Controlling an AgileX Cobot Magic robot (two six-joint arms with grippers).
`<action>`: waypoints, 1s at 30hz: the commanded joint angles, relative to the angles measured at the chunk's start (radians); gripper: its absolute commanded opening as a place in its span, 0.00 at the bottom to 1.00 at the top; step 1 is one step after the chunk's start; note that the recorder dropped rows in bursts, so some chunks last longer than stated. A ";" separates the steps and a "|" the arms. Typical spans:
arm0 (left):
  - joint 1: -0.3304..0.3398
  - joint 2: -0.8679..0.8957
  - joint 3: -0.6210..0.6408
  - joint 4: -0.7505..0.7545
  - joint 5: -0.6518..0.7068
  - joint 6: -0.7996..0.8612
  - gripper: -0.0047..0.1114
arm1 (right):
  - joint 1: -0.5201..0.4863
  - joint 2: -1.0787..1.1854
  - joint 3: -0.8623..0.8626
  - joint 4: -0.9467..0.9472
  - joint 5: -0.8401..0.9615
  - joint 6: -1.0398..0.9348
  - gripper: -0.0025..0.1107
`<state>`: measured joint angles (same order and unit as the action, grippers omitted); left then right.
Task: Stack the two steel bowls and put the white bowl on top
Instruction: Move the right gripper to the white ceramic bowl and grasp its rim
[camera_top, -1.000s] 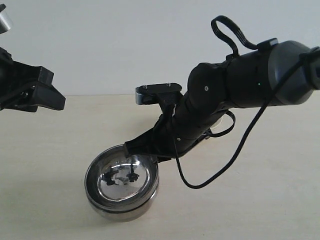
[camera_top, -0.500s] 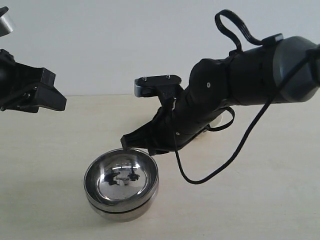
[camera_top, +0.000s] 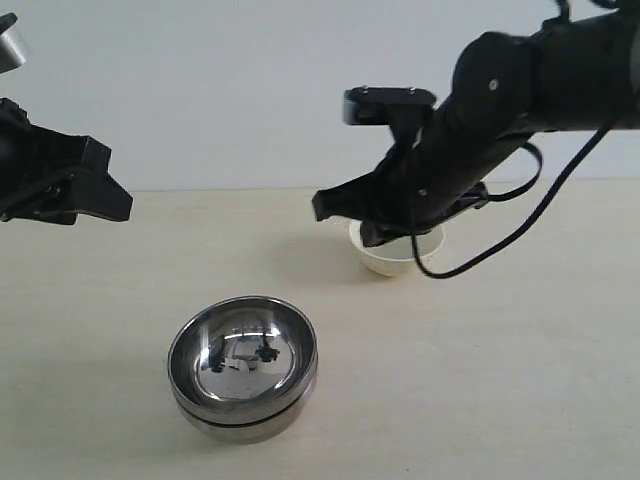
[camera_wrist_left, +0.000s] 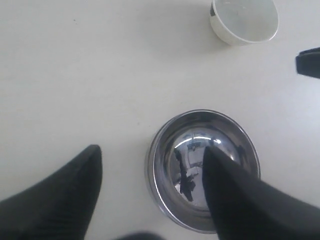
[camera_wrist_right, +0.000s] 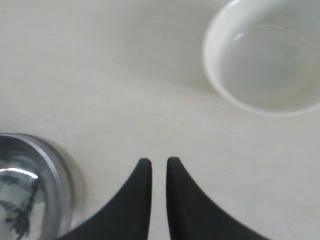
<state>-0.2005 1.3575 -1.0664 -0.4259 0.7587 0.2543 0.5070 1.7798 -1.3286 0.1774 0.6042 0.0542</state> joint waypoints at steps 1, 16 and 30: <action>0.000 0.003 -0.002 0.001 -0.030 0.007 0.52 | -0.092 -0.012 -0.021 -0.022 0.061 -0.008 0.32; 0.000 0.092 -0.002 -0.003 -0.135 0.011 0.52 | -0.153 0.204 -0.232 -0.097 0.025 0.056 0.45; 0.000 0.185 -0.004 -0.003 -0.301 0.026 0.52 | -0.258 0.313 -0.351 -0.083 0.019 0.022 0.45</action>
<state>-0.2005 1.5419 -1.0664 -0.4259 0.4856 0.2730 0.2533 2.0677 -1.6750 0.0868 0.6422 0.1011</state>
